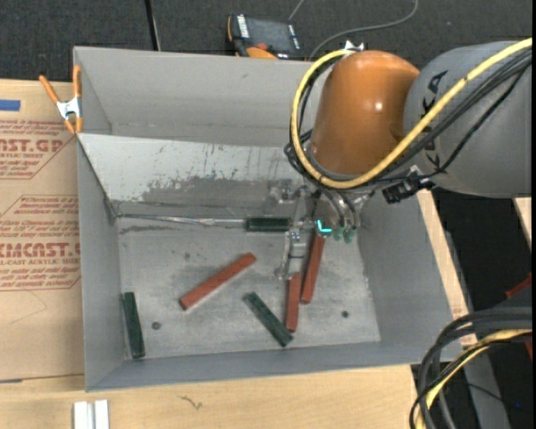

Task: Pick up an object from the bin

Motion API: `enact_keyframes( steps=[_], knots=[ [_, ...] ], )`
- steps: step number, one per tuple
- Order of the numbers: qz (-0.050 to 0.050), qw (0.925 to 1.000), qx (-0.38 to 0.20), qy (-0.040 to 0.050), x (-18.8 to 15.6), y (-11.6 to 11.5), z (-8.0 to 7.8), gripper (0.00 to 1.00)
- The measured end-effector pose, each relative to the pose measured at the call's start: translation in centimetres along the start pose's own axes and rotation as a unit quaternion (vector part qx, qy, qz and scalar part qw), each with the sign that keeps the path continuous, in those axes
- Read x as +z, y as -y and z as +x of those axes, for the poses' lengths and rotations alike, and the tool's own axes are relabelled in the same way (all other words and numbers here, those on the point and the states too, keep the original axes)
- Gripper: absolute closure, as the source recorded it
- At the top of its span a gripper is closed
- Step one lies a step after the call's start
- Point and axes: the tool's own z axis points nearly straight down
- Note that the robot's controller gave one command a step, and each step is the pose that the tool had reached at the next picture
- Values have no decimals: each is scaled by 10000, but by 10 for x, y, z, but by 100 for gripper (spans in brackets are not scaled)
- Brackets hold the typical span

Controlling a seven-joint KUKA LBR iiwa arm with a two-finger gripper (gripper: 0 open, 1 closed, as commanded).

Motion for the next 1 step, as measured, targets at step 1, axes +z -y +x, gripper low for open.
enact_keyframes(
  steps=[1],
  knots=[
    [6,9769,-2135,58,137,30,20,0]
  ],
)
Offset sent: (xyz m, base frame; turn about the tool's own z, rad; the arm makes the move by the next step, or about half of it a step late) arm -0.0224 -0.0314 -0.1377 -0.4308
